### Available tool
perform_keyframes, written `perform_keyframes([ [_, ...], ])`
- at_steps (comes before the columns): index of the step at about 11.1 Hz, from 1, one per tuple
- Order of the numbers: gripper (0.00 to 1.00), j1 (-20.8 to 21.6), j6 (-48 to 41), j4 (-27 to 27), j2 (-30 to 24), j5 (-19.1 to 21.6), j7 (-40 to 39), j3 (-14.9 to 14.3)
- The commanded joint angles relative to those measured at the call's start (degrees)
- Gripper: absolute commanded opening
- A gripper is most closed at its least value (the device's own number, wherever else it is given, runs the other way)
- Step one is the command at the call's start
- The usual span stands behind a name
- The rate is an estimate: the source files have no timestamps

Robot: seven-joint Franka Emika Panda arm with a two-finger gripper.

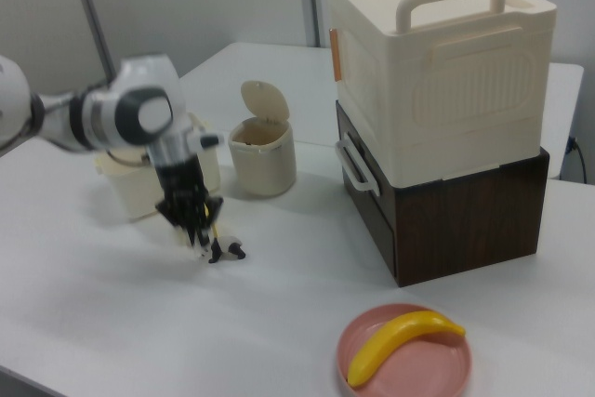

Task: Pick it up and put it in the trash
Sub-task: 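Close the gripper on the small white figurine, then lift the figurine and carry it over the cream trash bin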

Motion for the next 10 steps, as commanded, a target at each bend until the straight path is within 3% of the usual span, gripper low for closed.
perform_keyframes([
  [1,0.00,1.2,-11.5,16.4,-0.3,12.3,-6.2,-0.7],
  [4,0.00,1.0,-6.1,29.0,7.3,15.7,-3.5,-0.8],
  [7,0.00,1.0,16.0,30.9,14.9,13.6,6.5,-0.9],
  [10,0.00,0.5,22.2,35.9,20.6,9.0,12.3,-1.1],
])
